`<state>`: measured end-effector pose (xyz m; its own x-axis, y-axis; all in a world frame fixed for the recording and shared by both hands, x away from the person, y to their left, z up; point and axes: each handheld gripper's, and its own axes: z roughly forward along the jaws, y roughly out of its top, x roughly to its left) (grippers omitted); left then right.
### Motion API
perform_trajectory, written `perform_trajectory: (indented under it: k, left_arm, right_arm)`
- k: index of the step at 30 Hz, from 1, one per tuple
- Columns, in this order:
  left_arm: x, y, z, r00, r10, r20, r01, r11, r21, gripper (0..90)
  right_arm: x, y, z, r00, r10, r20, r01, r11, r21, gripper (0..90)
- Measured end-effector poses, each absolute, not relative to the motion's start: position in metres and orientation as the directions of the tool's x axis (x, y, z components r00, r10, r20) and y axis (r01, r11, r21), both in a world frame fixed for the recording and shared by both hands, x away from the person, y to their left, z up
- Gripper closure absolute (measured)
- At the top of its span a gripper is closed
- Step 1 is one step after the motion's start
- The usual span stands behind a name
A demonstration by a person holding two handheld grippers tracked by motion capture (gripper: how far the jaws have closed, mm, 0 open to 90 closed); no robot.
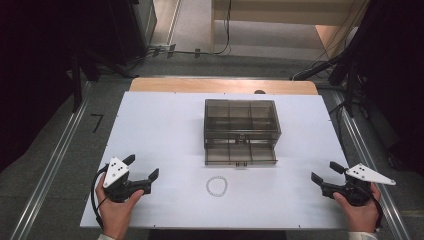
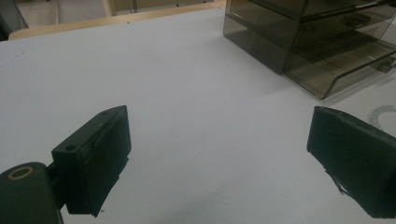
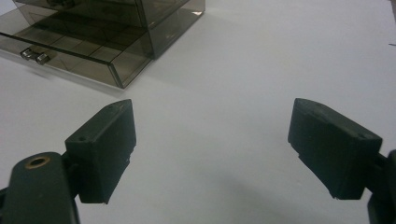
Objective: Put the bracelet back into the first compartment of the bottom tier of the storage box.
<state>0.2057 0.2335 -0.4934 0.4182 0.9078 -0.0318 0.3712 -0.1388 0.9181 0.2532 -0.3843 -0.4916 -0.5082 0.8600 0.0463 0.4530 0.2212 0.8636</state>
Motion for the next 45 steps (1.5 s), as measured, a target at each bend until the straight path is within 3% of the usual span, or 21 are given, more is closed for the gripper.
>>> perform_trajectory:
  k: [45]
  left_arm:
    - [0.222,0.183,-0.503,0.540,0.841,0.010,0.385,-0.258,0.886,6.9]
  right_arm:
    - [0.253,-0.384,-0.493,-0.511,0.858,0.046,0.458,0.227,0.860,13.5]
